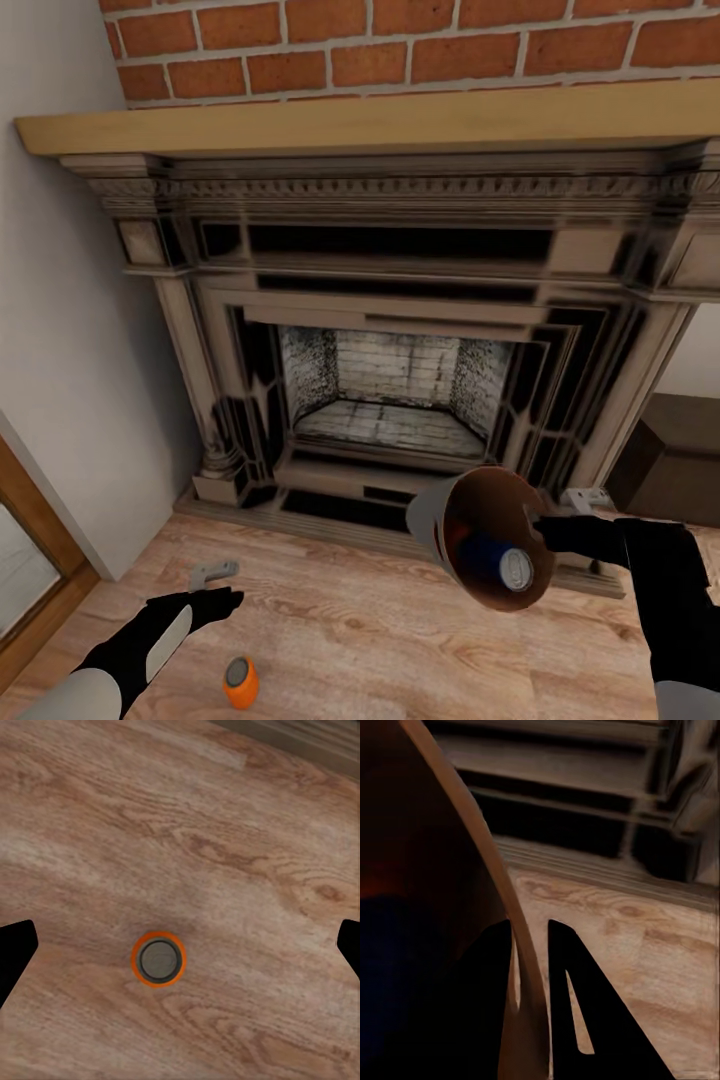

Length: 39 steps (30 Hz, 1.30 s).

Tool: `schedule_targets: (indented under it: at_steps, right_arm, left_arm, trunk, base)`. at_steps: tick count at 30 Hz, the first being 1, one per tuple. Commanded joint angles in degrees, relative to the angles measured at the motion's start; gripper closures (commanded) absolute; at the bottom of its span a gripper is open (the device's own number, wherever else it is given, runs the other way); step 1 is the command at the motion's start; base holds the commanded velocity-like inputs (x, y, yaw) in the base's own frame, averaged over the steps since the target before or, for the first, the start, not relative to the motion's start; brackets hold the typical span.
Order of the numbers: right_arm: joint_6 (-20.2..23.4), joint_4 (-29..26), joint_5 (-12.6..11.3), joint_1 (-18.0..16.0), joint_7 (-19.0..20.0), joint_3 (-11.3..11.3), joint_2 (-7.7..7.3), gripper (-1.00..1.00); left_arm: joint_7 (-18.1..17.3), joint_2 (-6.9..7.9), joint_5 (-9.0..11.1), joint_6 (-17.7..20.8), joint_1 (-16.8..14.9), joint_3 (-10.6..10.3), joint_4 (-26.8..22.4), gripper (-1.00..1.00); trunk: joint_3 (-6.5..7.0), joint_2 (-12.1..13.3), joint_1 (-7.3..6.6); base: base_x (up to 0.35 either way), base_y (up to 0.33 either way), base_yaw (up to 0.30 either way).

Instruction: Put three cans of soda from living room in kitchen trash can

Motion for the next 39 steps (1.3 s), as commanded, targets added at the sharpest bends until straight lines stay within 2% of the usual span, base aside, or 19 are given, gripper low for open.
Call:
schedule_targets:
  at_steps: [1,5,10,25,26,29,32,36,39]
  right_arm:
    - [1.48,0.48,-2.12,-0.80,-0.68,0.55,0.03,1.00]
    - [1.73,2.18,-1.14,-1.69,-1.98,1.17,0.08,1.00]
    - [1.83,2.62,-0.42,-2.06,-2.63,3.34,0.17,1.00]
    - [1.85,0.94,-0.82,-2.12,-2.46,4.07,0.33,1.00]
    - [2.00,0.21,-0.88,-2.12,-2.40,4.15,0.46,1.00]
    - [2.68,-1.63,-0.50,-2.12,-2.67,6.13,2.23,1.00]
    - [3.75,-4.63,-0.25,-2.08,-2.83,7.36,3.39,1.00]
    - [5.07,-7.10,-0.33,-2.03,-2.83,7.43,3.76,1.00]
    - [5.49,-7.77,-0.42,-2.26,-2.84,7.28,3.46,1.00]
  left_arm:
    - [0.12,0.00,0.01,-0.02,0.00,0.02,0.01,-1.00]
    - [0.20,0.00,0.02,-0.24,0.00,0.13,-0.06,-1.00]
    - [0.23,0.04,0.03,-0.82,0.00,0.11,-0.06,-1.00]
    - [0.21,0.00,0.03,-1.45,0.00,0.01,0.06,-1.00]
    - [0.19,0.00,0.03,-1.45,0.00,0.00,0.06,-1.00]
    - [0.19,0.00,0.03,-1.46,0.00,-0.04,0.06,-1.00]
    - [0.17,0.00,0.03,-1.59,0.00,-0.05,0.07,-1.00]
    - [0.15,0.00,-0.03,-1.88,0.00,-0.05,0.11,-1.00]
    - [0.16,-0.02,-0.08,-1.94,0.00,-0.06,0.11,-1.00]
  trunk:
    - [-0.18,-0.43,0.22]
    - [-0.90,-2.03,1.09]
    - [-1.79,-4.04,2.19]
    - [-4.50,-10.05,5.49]
    - [-4.71,-10.45,5.71]
    - [-5.42,-11.66,6.37]
    - [-6.19,-12.86,7.02]
    - [-7.25,-14.46,7.90]
    - [-8.05,-15.67,8.56]
  base:
    - [0.000,0.000,0.000]
    - [0.000,0.000,0.000]
    - [0.000,0.000,0.000]
    - [0.000,0.000,0.000]
    - [0.000,0.000,0.000]
    - [0.000,0.000,0.000]
    - [0.000,0.000,0.000]
    - [0.000,0.000,0.000]
    - [0.000,0.000,0.000]
